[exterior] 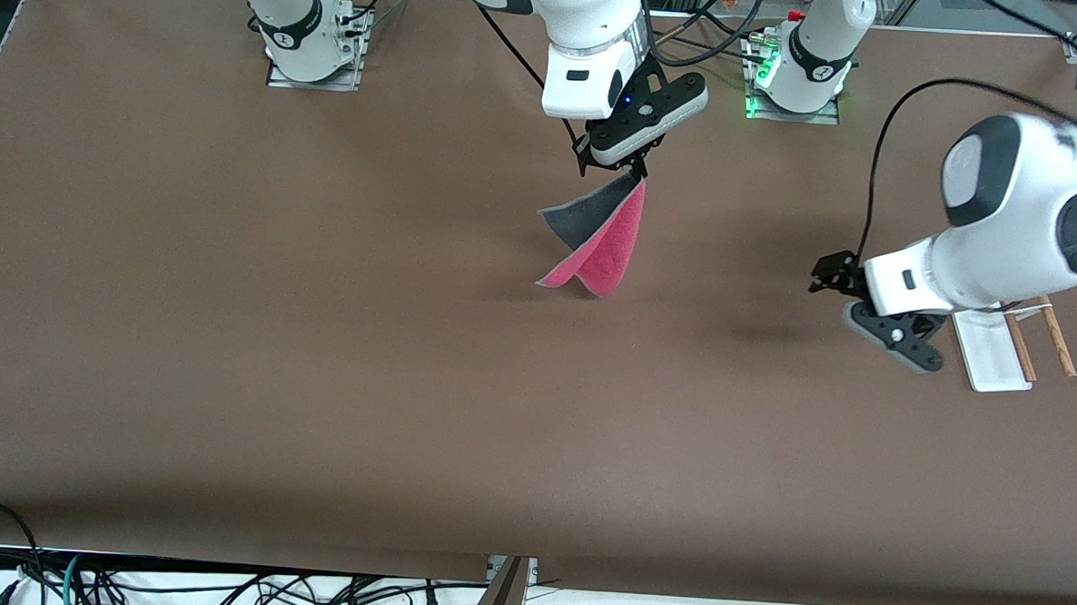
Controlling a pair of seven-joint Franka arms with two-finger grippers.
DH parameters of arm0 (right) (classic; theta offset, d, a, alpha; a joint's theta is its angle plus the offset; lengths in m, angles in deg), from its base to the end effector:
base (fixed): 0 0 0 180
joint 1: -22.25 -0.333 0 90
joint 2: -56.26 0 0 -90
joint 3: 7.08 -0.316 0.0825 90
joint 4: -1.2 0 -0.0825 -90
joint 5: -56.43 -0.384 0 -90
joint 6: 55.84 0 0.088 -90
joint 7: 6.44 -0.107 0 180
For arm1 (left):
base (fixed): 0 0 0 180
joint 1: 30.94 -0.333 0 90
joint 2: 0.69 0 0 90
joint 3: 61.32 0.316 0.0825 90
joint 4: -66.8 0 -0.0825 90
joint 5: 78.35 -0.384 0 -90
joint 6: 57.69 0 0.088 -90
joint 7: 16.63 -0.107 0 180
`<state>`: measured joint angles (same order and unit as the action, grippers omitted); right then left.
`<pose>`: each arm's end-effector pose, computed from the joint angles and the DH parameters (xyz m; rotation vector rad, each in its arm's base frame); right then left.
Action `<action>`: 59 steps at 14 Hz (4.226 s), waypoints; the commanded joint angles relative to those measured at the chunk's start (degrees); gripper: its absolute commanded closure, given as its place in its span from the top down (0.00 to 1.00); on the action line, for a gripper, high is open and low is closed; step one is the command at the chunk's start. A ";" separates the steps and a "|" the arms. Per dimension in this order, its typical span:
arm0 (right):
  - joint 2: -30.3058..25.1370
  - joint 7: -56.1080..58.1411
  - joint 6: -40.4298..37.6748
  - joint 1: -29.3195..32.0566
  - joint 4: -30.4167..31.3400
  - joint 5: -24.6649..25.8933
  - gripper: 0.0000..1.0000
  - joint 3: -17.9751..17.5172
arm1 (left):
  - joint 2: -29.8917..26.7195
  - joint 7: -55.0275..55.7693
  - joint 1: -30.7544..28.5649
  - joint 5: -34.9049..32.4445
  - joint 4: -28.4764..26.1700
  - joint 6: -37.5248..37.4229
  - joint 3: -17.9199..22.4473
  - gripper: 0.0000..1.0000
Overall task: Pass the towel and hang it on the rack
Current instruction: 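Hold the towel up with the right gripper while the left gripper approaches, then grasp the hanging towel with the left gripper below the right gripper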
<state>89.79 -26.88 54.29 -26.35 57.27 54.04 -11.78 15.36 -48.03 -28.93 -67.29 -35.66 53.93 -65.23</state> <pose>0.4602 0.5876 0.5678 -2.7342 -0.7632 -0.3417 0.6142 -0.0739 0.3880 2.8071 -0.8189 -0.1088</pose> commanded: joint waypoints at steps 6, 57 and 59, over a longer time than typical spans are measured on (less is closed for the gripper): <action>-1.45 3.65 2.63 0.00 0.36 -0.25 0.00 0.04 | 6.62 -29.38 3.77 19.32 -7.13 9.49 -0.22 1.00; -3.12 3.91 5.89 -0.71 0.36 -0.25 0.00 -0.13 | 4.52 -65.46 11.87 37.81 -9.34 5.71 -0.57 0.68; -3.04 3.91 5.89 -0.71 0.44 -0.25 0.00 -0.13 | 4.52 -65.54 12.13 37.81 -9.07 5.71 -0.66 0.22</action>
<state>87.25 -23.69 59.79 -26.88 57.30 54.04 -11.85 20.38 -112.07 -17.21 -31.24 -45.11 59.87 -65.96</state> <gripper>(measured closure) 0.987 0.348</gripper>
